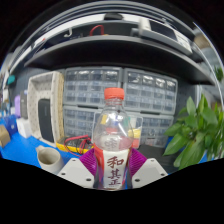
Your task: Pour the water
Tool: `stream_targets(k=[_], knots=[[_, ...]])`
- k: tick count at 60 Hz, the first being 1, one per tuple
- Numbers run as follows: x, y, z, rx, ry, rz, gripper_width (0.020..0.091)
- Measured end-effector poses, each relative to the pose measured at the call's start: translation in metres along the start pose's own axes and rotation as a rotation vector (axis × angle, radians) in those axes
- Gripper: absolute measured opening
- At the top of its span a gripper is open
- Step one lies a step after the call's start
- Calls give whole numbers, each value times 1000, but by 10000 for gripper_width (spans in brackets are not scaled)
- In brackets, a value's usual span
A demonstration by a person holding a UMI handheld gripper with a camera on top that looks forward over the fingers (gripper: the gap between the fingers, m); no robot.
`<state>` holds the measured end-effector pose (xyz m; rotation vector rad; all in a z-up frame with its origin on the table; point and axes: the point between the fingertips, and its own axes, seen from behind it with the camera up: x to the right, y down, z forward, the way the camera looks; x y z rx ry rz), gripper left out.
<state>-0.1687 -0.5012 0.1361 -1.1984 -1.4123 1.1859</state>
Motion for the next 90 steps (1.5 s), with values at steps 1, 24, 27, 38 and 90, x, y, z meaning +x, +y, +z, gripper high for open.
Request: stream_targets(k=[1, 24, 27, 38, 90], knots=[[0, 1, 0, 7, -8, 26, 380], [-11, 28, 8, 64, -25, 63, 381], [-12, 28, 8, 62, -25, 64, 402], [-10, 30, 6, 48, -16, 81, 557], [-124, 32, -212, -13, 4, 135, 806]])
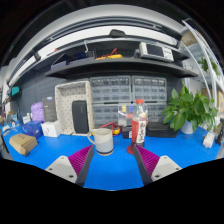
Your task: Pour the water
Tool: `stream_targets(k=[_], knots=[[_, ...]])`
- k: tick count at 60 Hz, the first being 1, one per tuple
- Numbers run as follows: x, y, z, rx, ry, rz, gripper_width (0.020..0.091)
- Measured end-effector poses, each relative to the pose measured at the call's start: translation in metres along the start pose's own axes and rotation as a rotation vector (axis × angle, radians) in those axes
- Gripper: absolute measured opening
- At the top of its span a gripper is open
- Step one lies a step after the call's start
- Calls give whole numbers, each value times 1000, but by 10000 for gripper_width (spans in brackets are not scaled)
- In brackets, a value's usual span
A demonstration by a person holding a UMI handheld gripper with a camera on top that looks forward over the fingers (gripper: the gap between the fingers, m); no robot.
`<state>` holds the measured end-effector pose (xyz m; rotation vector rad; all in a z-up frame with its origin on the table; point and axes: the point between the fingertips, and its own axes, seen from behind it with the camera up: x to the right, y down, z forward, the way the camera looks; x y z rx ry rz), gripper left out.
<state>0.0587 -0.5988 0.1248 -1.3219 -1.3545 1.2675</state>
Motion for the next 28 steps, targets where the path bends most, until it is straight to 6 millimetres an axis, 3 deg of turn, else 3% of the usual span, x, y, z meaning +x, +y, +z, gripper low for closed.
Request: stream_targets(k=[28], knots=[[-23, -13, -26, -23, -22, -60, 810]])
